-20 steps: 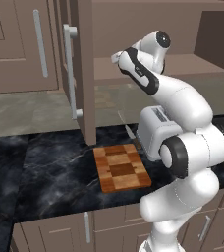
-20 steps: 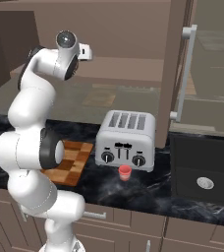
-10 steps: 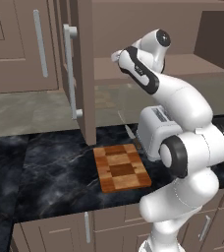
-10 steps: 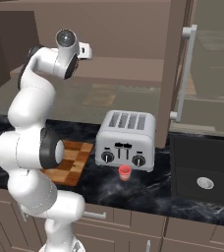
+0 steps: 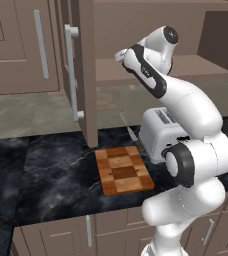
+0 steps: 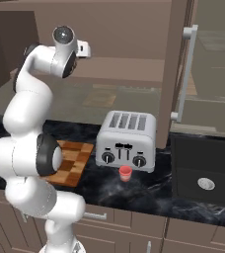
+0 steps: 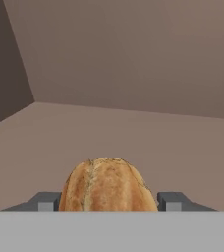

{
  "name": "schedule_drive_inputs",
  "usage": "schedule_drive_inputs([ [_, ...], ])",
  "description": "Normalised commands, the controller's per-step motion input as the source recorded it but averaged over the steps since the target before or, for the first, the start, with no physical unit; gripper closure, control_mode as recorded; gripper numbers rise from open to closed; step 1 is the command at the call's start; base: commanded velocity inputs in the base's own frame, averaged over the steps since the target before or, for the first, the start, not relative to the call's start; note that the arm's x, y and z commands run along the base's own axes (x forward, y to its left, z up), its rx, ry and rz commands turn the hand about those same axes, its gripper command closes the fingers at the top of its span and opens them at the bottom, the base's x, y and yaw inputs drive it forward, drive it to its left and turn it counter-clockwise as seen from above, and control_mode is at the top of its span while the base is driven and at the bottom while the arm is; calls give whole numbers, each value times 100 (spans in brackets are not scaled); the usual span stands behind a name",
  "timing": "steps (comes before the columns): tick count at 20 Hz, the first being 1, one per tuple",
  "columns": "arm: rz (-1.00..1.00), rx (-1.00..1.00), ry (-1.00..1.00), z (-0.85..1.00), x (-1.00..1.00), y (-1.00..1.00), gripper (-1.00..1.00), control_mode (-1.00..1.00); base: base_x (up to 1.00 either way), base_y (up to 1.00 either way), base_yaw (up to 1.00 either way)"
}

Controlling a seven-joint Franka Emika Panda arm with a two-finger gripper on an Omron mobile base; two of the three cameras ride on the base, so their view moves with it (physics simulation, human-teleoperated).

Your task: Pick the bread, place it on the cutting board, pick the jam, place it on the counter, and close the cabinet.

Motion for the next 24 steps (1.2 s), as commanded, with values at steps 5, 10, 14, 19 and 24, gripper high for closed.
schedule_drive_inputs([
  [5,0,0,-1,0,-65,-5,100,-100,0,0,0],
  [10,0,0,-1,0,-64,0,100,-100,0,0,0],
  [14,0,0,0,0,-65,0,100,-100,0,0,0],
  [19,0,0,0,0,-68,0,100,-100,0,0,0],
  [24,0,0,0,0,-71,0,100,-100,0,0,0],
])
